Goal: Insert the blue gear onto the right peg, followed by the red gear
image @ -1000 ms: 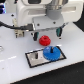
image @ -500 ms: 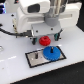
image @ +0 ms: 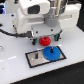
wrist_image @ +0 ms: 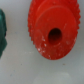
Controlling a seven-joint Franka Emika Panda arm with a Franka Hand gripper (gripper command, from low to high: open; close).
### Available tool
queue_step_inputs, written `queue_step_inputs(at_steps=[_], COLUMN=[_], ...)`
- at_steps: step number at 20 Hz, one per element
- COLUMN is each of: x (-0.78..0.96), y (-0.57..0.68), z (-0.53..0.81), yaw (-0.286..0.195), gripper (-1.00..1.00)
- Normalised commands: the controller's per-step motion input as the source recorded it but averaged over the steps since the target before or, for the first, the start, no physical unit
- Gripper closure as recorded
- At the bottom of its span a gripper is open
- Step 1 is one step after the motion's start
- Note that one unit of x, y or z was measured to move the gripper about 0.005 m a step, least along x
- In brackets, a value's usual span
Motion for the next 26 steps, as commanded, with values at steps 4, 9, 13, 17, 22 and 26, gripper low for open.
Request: queue_step_inputs(at_steps=[4, 9, 13, 17, 22, 26], x=[-0.10, -0.05, 0.08, -0.12, -0.10, -0.05], y=[0.01, 0.01, 0.07, 0.02, 0.05, 0.08], z=[-0.14, -0.05, 0.06, -0.13, -0.10, -0.05], yaw=[0.000, 0.000, 0.000, 0.000, 0.000, 0.000], gripper=[1.00, 1.00, 1.00, 1.00, 1.00, 1.00])
